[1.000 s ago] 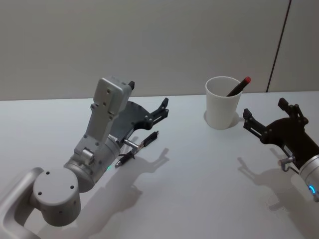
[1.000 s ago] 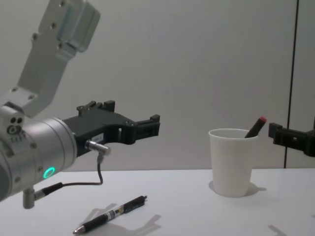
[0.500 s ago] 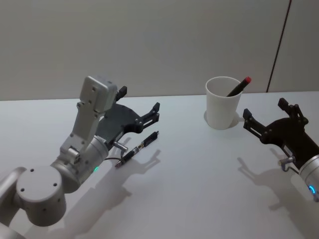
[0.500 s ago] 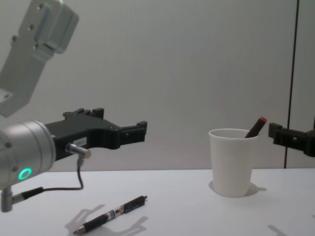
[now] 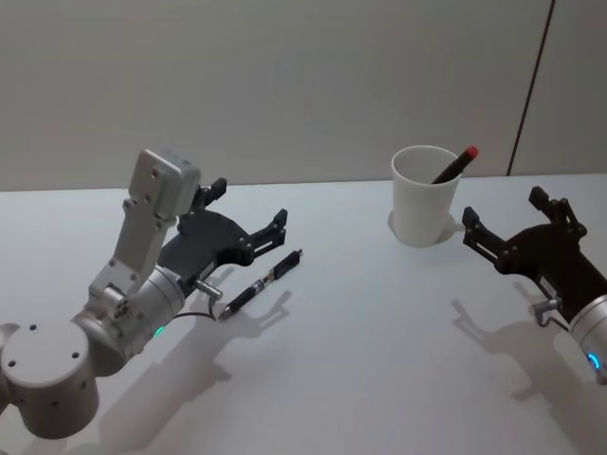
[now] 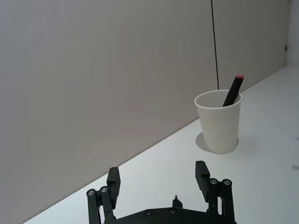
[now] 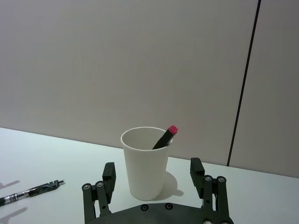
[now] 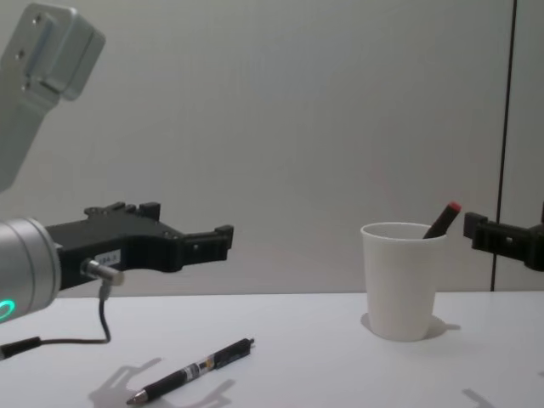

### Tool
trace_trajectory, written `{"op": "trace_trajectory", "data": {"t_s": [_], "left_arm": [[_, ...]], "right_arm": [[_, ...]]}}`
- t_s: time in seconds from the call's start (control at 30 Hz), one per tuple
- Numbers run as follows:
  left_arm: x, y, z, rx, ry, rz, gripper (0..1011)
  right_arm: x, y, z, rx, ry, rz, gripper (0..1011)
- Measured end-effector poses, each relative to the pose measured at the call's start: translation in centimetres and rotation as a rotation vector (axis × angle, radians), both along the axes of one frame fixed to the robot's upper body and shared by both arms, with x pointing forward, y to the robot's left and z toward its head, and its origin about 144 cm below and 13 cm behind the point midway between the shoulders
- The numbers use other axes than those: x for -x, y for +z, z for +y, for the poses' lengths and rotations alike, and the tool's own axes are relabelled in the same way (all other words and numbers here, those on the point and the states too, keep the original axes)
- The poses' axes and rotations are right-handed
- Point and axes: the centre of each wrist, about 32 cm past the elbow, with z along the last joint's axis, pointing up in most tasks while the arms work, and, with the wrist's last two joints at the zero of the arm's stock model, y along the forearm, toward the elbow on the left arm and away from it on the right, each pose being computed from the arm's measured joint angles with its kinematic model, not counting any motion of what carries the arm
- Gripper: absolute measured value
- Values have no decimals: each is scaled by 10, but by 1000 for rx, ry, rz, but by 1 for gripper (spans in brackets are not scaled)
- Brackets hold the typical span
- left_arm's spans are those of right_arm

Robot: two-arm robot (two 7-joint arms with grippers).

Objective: Place the pen into the pen holder.

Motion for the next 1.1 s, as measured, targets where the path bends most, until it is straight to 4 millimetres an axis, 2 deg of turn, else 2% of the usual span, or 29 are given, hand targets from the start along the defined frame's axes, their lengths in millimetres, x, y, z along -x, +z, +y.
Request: {"op": "trace_trajectory", "data": {"t_s": [0.5,1.1], "left_arm": [[0,1,15,-36,-47,72,1001],[-21,11,20,-118,-125,202,1001]], "right_arm": [[0,0,0,0,0,0,1002],[0,0,0,0,0,0,1002]]}}
